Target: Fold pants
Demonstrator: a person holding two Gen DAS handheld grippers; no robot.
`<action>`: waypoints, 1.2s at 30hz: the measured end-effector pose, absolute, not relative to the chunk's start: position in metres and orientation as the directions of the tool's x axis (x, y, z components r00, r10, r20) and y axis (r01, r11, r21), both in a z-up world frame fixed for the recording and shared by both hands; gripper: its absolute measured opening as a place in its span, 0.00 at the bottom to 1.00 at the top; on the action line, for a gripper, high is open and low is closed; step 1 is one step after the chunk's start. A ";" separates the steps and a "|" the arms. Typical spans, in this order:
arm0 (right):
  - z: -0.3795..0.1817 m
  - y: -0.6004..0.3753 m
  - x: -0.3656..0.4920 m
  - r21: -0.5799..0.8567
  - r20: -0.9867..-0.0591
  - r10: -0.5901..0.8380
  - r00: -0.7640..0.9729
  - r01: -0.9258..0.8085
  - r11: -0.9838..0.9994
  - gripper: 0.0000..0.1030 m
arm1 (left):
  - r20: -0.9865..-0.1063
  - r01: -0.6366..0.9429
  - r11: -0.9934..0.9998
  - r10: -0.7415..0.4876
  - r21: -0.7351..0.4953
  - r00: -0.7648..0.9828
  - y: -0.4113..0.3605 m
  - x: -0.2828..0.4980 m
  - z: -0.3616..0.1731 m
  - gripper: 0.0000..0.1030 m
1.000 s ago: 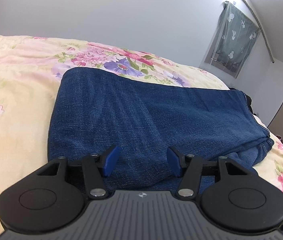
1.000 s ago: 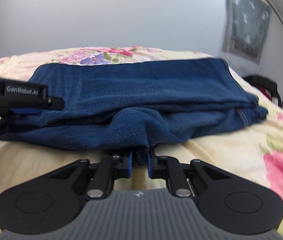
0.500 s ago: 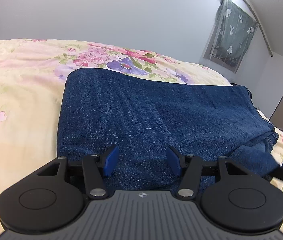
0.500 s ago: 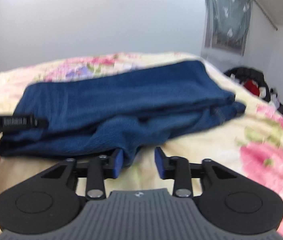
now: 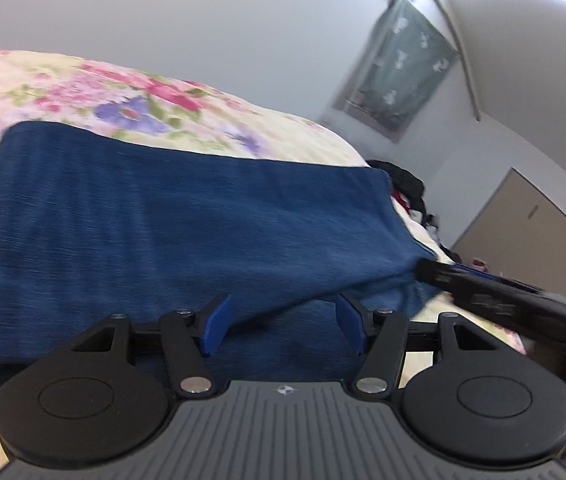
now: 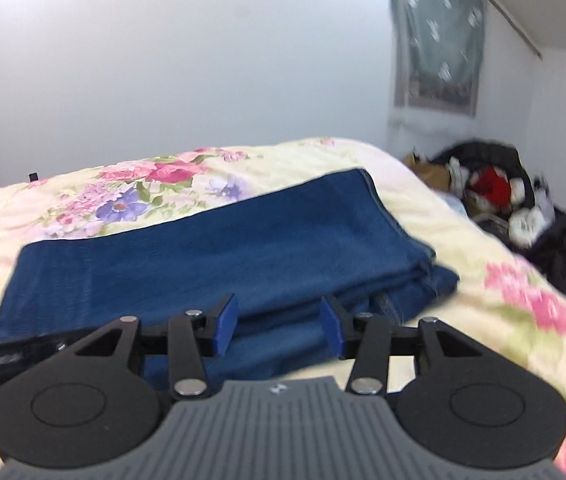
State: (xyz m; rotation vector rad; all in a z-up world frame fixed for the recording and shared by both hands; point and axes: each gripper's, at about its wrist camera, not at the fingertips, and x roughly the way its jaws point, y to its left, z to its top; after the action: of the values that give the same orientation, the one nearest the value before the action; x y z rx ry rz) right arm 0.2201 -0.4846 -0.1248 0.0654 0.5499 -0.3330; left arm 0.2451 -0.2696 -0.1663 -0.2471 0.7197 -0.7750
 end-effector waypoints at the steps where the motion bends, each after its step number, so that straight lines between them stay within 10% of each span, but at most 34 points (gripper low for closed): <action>1: -0.131 -0.489 0.229 -0.063 -0.516 -0.296 0.804 0.308 0.949 0.42 | -0.504 0.557 0.686 -0.725 -0.468 0.469 -0.276 0.244 -0.168 0.67; 16: -0.199 -0.536 0.245 -0.136 -0.671 -0.291 0.682 0.273 0.952 0.52 | -0.624 0.666 0.659 -0.695 -0.351 0.359 -0.299 0.228 -0.204 0.72; 22: -0.164 -0.509 0.236 -0.045 -0.492 -0.151 0.857 0.148 0.988 0.57 | -0.605 0.660 0.653 -0.709 -0.370 0.362 -0.291 0.222 -0.207 0.72; 36: -0.221 -0.483 0.268 -0.116 -0.548 -0.089 0.832 0.030 0.993 0.58 | -0.588 0.612 0.662 -0.722 -0.433 0.365 -0.276 0.225 -0.201 0.71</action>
State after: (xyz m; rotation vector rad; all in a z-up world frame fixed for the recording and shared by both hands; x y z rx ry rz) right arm 0.2679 -0.4825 -0.2208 -0.1040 0.5855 -0.0635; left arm 0.2246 -0.2759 -0.2013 -0.1493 0.8332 -0.8619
